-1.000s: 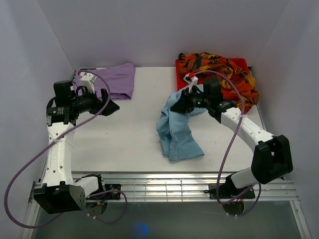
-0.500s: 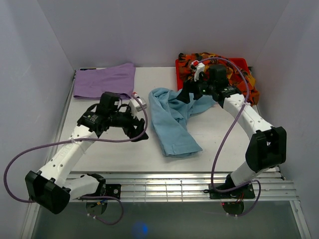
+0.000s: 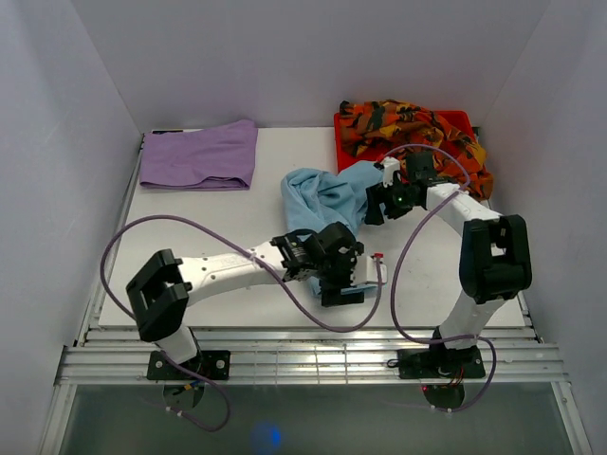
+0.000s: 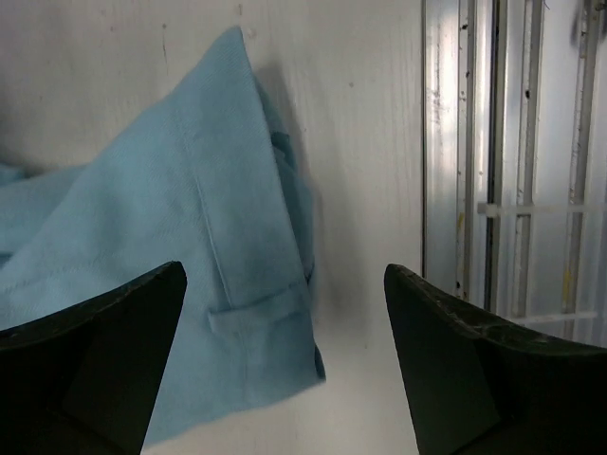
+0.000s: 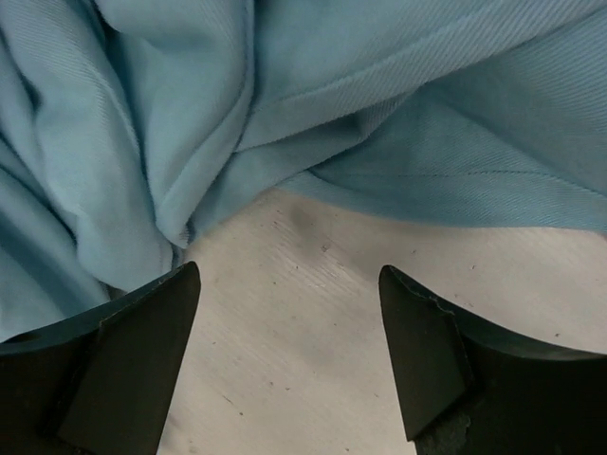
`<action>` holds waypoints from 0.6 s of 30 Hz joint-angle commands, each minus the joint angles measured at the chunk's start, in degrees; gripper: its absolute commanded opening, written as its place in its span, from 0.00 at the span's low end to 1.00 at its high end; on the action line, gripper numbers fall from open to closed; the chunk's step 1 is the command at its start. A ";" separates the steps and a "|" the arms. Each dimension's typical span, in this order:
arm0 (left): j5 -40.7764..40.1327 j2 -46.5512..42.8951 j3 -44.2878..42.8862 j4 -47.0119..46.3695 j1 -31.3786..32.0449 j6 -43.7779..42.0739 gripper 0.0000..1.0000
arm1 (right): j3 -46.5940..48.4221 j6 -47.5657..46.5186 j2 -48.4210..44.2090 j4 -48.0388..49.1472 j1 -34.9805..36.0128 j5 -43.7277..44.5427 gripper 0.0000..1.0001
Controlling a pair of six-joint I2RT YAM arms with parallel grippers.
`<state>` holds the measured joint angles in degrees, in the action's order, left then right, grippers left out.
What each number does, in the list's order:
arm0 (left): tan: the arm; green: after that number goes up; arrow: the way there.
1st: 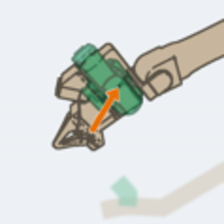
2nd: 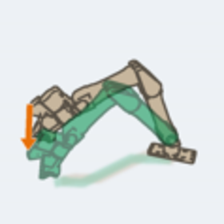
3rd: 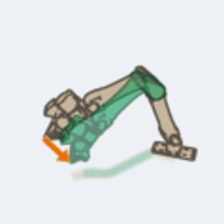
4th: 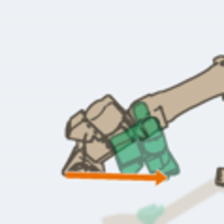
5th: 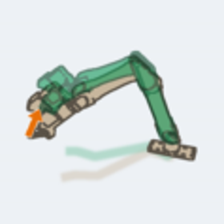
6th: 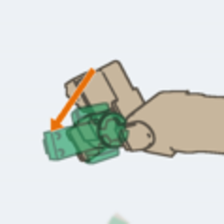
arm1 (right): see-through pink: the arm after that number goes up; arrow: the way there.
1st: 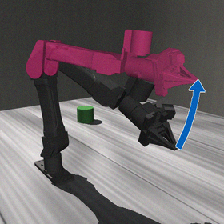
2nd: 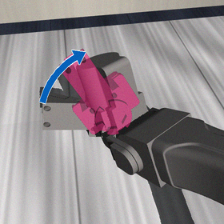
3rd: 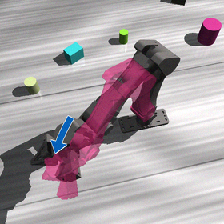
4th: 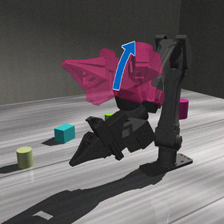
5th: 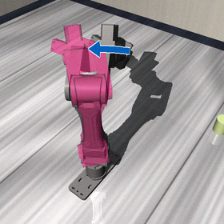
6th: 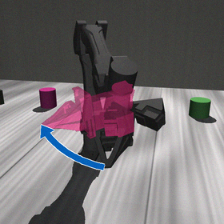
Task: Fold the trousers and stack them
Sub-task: Move the trousers to the center of the board
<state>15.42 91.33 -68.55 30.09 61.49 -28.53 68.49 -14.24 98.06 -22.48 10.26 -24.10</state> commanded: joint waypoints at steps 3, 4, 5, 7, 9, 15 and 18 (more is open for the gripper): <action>-11.62 11.03 -7.64 -6.88 3.10 -3.19 0.97 | -0.37 -0.61 5.20 4.64 -0.07 2.82 0.78; -12.42 12.37 -8.43 -6.88 3.11 -3.11 0.97 | -0.29 -0.79 6.52 4.81 -0.07 3.61 0.77; -12.61 13.34 -8.26 -6.80 3.19 -3.28 0.96 | -0.55 -0.96 6.88 5.07 -0.15 4.31 0.75; -12.52 14.40 -5.82 -7.32 3.19 -3.72 0.92 | -2.03 -0.88 6.79 6.56 -0.42 5.72 0.71; -13.92 14.84 -3.96 -7.50 3.11 -3.81 0.80 | -4.67 -0.70 5.57 8.94 -0.68 6.95 0.67; -17.88 6.16 0.87 -3.65 0.91 1.71 0.30 | -7.49 -0.70 2.49 8.95 -1.82 7.66 0.57; -11.67 -4.73 0.71 1.26 -3.29 7.94 0.00 | -8.37 -1.32 0.73 8.59 -2.09 8.71 0.49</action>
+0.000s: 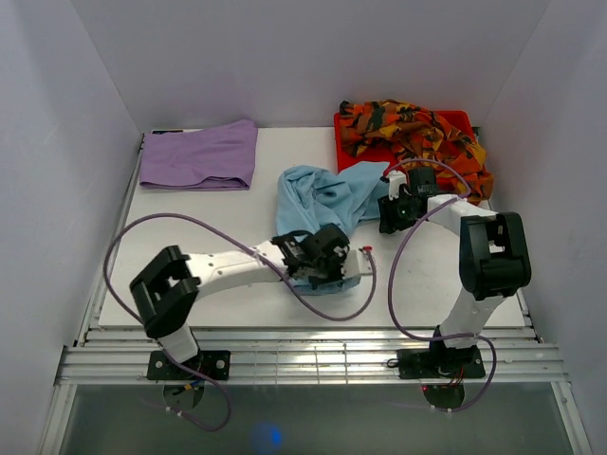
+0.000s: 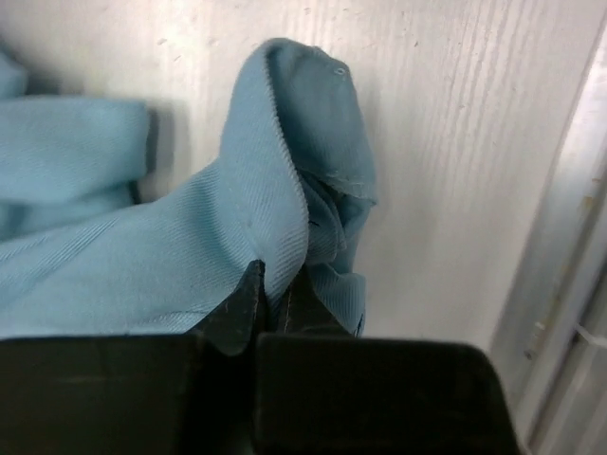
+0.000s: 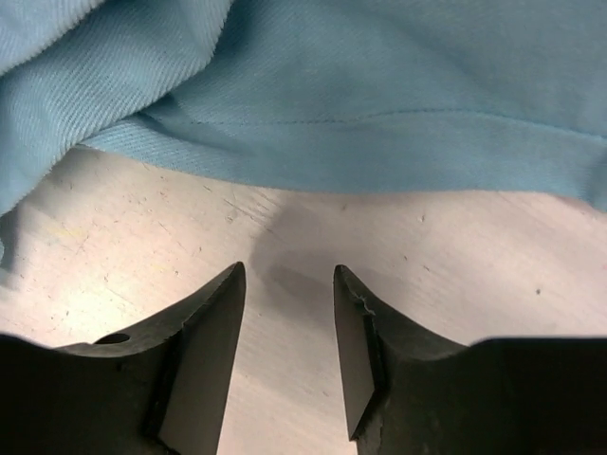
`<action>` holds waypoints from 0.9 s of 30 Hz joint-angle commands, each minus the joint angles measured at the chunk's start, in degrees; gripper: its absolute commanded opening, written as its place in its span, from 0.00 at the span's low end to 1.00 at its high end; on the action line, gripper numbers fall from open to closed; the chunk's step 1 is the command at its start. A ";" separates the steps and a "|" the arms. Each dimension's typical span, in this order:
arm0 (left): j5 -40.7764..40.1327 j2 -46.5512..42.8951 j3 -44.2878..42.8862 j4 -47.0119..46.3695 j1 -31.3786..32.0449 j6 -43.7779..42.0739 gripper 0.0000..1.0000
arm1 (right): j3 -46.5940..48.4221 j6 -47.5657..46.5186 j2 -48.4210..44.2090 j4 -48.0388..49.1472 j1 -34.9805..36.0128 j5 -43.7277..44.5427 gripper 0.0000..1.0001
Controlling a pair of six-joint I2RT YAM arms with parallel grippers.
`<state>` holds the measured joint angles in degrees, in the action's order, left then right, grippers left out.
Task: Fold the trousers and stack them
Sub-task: Move the trousers to the center of the board
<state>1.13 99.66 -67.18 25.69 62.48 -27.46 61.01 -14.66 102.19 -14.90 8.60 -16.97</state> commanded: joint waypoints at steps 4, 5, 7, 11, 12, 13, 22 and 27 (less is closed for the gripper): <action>17.23 -27.99 1.07 8.59 -21.99 14.35 0.00 | -1.25 -1.95 -5.15 -1.36 -0.51 2.91 0.42; 18.20 -31.07 2.21 8.67 -24.22 14.02 0.00 | -1.51 -2.57 -5.68 -1.80 -0.51 3.00 0.40; 16.90 -38.38 5.47 11.03 -29.48 11.83 0.00 | -2.04 -3.36 -7.70 -3.03 -0.60 2.73 0.40; 15.13 -42.87 8.64 14.91 -42.14 13.13 0.00 | -1.34 -5.90 -12.27 -4.87 -0.69 -2.95 0.50; 17.66 -43.05 9.16 15.43 -49.40 13.75 0.00 | -0.90 -7.04 -12.98 -5.23 -0.60 -4.37 0.57; 18.90 -42.79 9.95 15.35 -53.12 14.62 0.00 | -0.37 -7.58 -14.20 -5.23 -0.60 -5.78 0.65; 40.08 -33.31 5.92 18.77 -81.02 19.65 0.00 | 2.62 -25.64 -13.69 3.11 7.29 -10.10 0.90; 41.85 -28.30 2.58 20.36 -84.62 17.28 0.00 | -3.25 -42.97 -12.28 10.49 11.87 -9.75 0.90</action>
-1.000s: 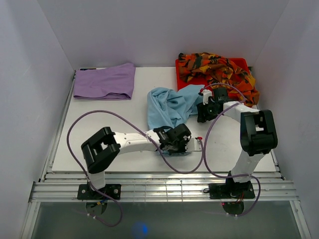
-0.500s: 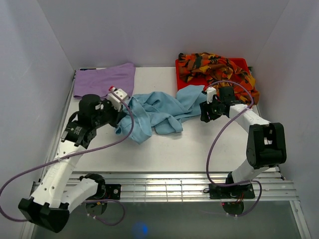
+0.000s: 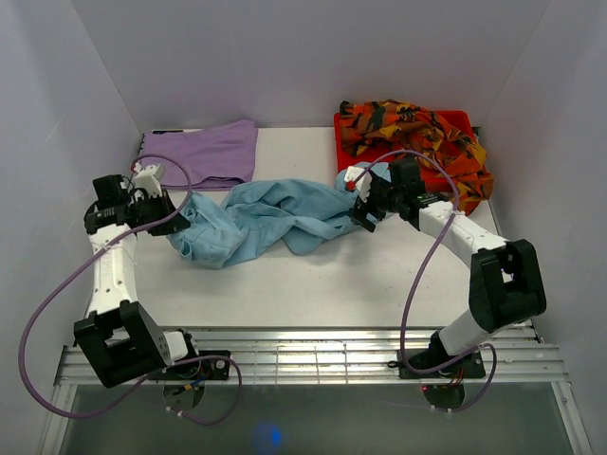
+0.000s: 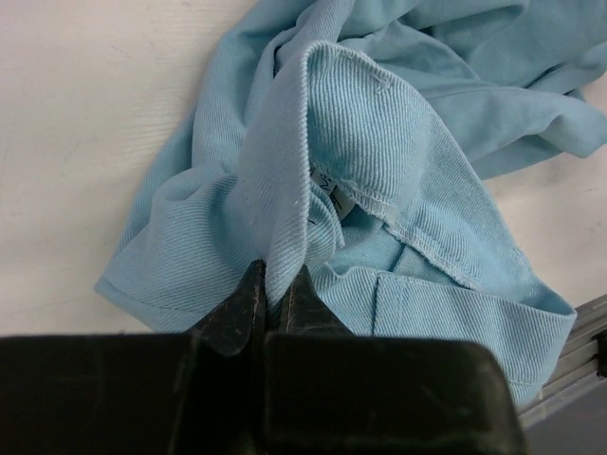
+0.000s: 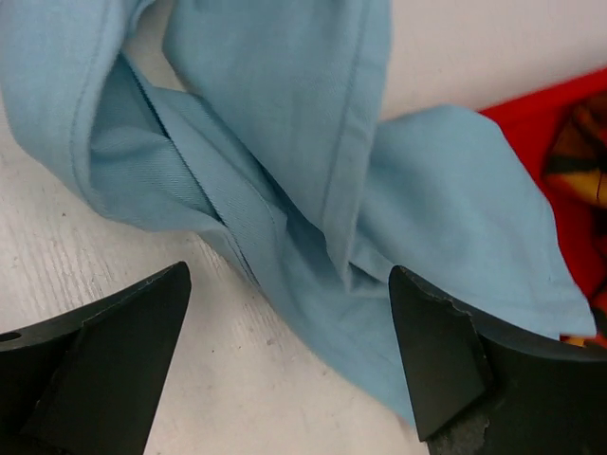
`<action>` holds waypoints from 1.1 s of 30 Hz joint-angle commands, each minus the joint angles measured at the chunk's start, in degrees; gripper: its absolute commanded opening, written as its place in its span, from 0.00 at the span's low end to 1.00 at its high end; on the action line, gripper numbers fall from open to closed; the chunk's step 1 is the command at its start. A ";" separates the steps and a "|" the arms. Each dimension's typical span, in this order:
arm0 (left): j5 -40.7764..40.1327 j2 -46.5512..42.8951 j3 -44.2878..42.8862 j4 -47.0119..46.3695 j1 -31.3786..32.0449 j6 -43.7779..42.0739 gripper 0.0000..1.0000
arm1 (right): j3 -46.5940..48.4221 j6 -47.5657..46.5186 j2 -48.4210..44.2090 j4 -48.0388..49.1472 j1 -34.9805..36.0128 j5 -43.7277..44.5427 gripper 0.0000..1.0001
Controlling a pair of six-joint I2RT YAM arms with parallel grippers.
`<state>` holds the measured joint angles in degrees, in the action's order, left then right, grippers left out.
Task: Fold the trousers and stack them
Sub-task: Move the trousers to the center of the board, then flatten the trousers out
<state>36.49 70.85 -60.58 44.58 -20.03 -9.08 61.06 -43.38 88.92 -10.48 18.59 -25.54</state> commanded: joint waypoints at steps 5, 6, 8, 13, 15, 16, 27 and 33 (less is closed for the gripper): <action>8.68 3.06 -5.69 2.62 -4.14 -1.47 0.00 | -3.06 -21.05 6.69 8.91 5.05 -0.03 0.90; 8.69 3.33 -5.95 2.62 -4.49 -1.47 0.00 | -2.01 -21.40 9.48 7.59 5.14 -0.21 0.90; 8.42 3.68 -6.13 2.53 -4.75 -1.82 0.00 | 0.97 -22.19 12.05 3.65 5.32 -0.82 0.90; 7.72 5.08 -7.27 2.88 -6.16 -2.87 0.00 | 3.19 -27.54 15.58 -4.71 5.40 -3.99 0.90; 7.63 5.61 -7.62 2.62 -6.77 -2.96 0.00 | 2.40 -28.69 15.23 -6.04 5.49 -4.69 0.90; 7.80 5.88 -7.80 2.62 -6.86 -2.96 0.00 | 2.05 -28.52 15.31 -5.35 5.67 -4.52 0.91; 8.33 3.86 -8.86 1.39 -7.56 -1.99 0.00 | 2.49 -16.48 13.13 14.52 5.84 7.87 0.08; 10.87 2.28 -10.26 1.57 -10.98 -1.20 0.00 | 4.51 -12.00 1.46 10.57 4.88 9.81 0.08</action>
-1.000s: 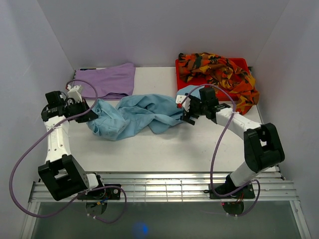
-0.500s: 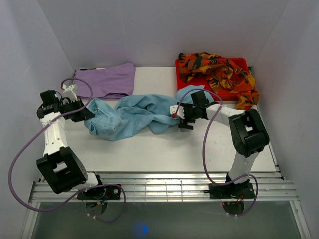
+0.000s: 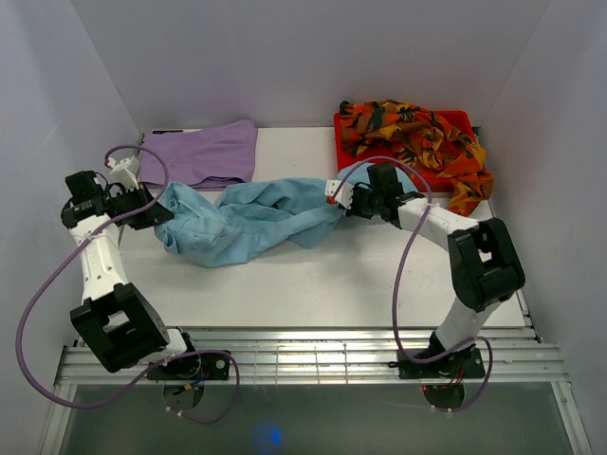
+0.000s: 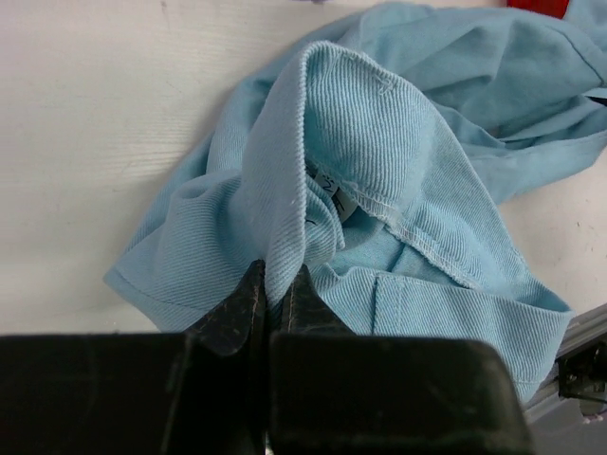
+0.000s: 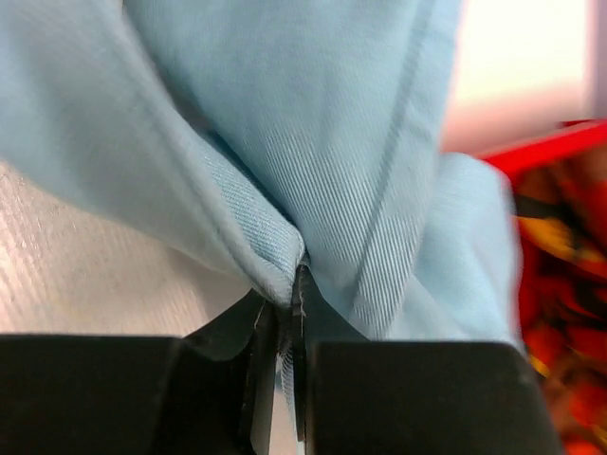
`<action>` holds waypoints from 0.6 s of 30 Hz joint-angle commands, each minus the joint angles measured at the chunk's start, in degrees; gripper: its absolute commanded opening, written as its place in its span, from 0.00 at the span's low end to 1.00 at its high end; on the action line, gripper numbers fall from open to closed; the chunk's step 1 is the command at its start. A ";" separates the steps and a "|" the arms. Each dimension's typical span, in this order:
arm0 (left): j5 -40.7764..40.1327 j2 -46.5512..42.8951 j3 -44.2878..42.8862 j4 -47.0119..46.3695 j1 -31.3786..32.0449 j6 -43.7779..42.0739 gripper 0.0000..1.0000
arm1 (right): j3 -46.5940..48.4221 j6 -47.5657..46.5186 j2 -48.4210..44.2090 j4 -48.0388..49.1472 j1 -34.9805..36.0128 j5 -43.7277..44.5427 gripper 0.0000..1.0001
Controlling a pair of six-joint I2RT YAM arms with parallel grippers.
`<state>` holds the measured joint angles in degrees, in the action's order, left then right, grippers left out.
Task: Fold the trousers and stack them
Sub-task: Flatten the trousers out
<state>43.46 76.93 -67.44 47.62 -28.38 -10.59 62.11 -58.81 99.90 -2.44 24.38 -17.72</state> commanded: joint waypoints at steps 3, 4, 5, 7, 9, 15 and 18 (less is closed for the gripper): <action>5.14 -4.33 -4.89 -0.86 -4.92 0.13 0.00 | 0.39 0.11 -15.93 -0.89 -1.70 1.55 0.08; 6.10 -4.33 -5.59 -0.51 -5.45 0.04 0.00 | -0.31 -3.12 -17.09 -1.86 -1.88 1.02 0.08; 6.54 -4.24 -5.95 0.36 -5.98 -0.31 0.00 | -0.93 -4.55 -18.24 -3.00 -1.79 -0.20 0.08; 8.03 -4.24 -6.65 1.07 -7.74 -0.83 0.00 | -1.03 -5.53 -20.44 -8.00 -1.79 -1.09 0.08; 8.83 -4.24 -7.70 2.13 -9.41 -2.06 0.00 | 0.73 -4.74 -22.55 -14.49 -1.62 -2.76 0.08; 12.52 -4.59 -9.46 4.24 -14.15 -5.22 0.00 | 1.88 -1.84 -32.19 -26.11 -1.88 1.19 0.08; 14.28 -5.03 -8.85 4.77 -14.68 -6.46 0.00 | -0.05 -1.92 -40.00 -31.39 -1.88 3.91 0.08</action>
<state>52.84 75.31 -74.02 52.01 -42.26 -14.15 61.98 -61.47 69.17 -27.00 22.83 -16.64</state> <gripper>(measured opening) 0.113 0.102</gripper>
